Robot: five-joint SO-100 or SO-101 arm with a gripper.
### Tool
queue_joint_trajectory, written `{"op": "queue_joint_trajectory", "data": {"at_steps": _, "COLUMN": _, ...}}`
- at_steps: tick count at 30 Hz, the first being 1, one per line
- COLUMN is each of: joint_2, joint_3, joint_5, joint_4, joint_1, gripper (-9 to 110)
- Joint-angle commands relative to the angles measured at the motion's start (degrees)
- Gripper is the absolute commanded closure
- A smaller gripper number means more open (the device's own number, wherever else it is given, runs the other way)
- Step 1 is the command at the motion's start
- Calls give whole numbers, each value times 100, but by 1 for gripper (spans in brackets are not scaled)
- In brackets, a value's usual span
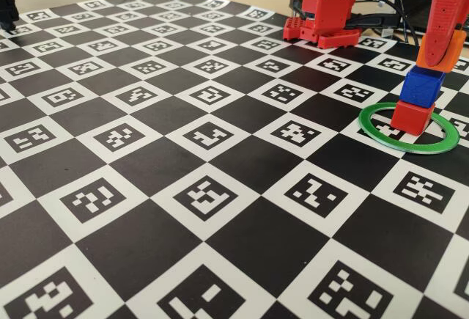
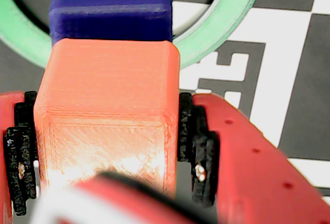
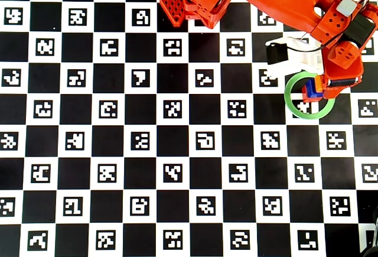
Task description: Grab the red cube then put it in the green circle then put the blue cube on top and finally the orange cube on top
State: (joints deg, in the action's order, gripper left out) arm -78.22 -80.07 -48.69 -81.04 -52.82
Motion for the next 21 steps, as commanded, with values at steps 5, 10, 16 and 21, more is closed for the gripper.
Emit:
{"op": "queue_joint_trajectory", "data": {"at_steps": 5, "joint_2": -606, "joint_3": -97, "joint_5": 62, "joint_4": 141, "joint_1": 97, "gripper": 96}}
{"op": "queue_joint_trajectory", "data": {"at_steps": 10, "joint_2": -633, "joint_3": -88, "joint_5": 70, "joint_4": 158, "joint_1": 53, "gripper": 89}}
{"op": "queue_joint_trajectory", "data": {"at_steps": 16, "joint_2": -747, "joint_3": -123, "joint_5": -105, "joint_4": 149, "joint_1": 35, "gripper": 61}}
{"op": "queue_joint_trajectory", "data": {"at_steps": 21, "joint_2": -861, "joint_3": -35, "joint_5": -97, "joint_4": 132, "joint_1": 62, "gripper": 55}}
